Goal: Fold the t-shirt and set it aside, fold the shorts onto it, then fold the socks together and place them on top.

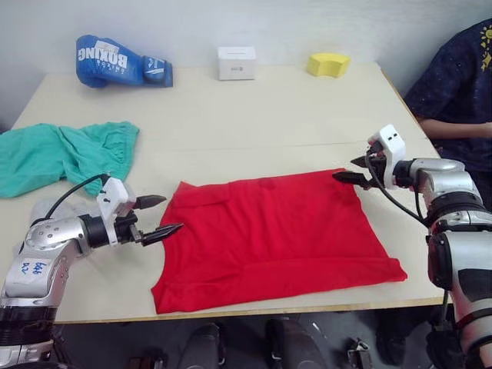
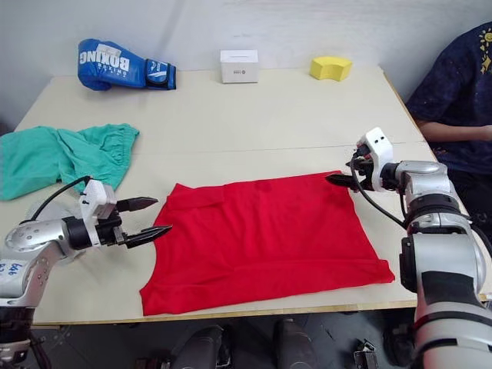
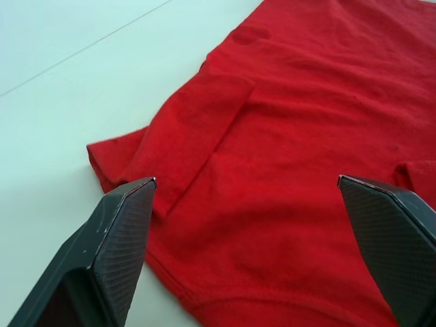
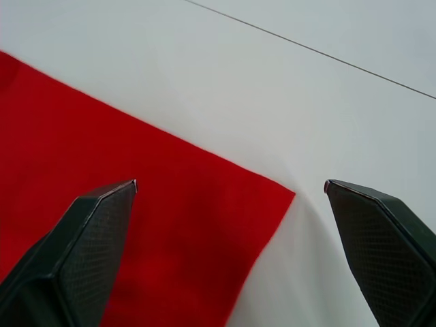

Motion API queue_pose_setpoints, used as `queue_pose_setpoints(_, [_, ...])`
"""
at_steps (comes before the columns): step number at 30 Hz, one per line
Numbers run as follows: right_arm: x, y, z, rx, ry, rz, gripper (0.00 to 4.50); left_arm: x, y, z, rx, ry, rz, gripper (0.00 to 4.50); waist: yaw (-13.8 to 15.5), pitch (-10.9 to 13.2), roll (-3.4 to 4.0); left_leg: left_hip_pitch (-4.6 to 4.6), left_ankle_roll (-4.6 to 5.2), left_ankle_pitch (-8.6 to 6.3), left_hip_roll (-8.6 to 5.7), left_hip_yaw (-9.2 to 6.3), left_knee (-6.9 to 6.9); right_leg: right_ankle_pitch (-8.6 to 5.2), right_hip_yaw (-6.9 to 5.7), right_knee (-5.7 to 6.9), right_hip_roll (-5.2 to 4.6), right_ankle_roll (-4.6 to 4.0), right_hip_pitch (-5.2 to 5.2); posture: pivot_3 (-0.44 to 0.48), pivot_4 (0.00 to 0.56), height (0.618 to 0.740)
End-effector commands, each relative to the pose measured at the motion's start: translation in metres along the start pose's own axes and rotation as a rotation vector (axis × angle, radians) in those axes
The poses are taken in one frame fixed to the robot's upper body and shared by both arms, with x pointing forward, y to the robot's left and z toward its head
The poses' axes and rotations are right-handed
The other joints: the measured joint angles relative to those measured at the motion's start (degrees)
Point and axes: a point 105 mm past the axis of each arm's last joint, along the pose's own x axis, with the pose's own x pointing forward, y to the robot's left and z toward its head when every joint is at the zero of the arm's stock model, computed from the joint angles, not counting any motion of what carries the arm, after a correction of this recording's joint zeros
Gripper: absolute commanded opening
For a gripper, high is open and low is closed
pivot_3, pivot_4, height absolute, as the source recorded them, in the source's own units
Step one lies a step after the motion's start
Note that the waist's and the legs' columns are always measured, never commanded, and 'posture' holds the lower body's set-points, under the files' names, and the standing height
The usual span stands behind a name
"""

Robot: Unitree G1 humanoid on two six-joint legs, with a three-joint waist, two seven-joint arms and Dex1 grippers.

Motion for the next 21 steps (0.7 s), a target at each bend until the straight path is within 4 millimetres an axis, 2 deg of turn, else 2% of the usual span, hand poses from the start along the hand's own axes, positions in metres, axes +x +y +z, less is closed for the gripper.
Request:
queue_pose_setpoints(1, [0.003,-0.002,0.01,0.033,-0.038,-0.031,4.5,-0.001,-0.003,0.011,0.037,-0.027,-0.002,4.46,0.1,0.0,0.0,0.02,-0.01,0.01,0.0,-0.01,0.0,0.0,0.0,0.04,-0.01,0.0,0.0,0.0,0.15,0.74])
queue_pose_setpoints(9, [0.014,-0.001,-0.001,-0.023,0.033,-0.083,4.5,0.001,-0.007,0.012,0.057,-0.016,-0.006,4.46,-0.2,0.0,0.0,0.2,-0.03,0.06,-0.01,0.0,0.0,0.0,0.05,0.31,-0.02,-0.01,0.01,0.0,0.15,0.74])
queue_pose_setpoints(13, [0.021,-0.001,0.0,0.019,0.0,-0.118,4.5,0.001,-0.01,0.014,0.066,-0.012,-0.006,4.46,-1.1,0.0,0.0,0.22,-0.04,0.07,-0.01,0.02,0.0,0.0,0.06,0.36,-0.01,-0.01,0.02,0.0,0.15,0.74])
queue_pose_setpoints(21, [0.03,0.011,0.007,0.086,-0.074,-0.056,4.5,-0.003,-0.013,0.013,0.07,0.004,-0.005,4.46,-1.5,0.0,0.0,0.26,-0.02,0.09,-0.01,0.03,0.0,0.0,0.08,0.43,0.0,-0.01,0.04,0.0,0.15,0.74])
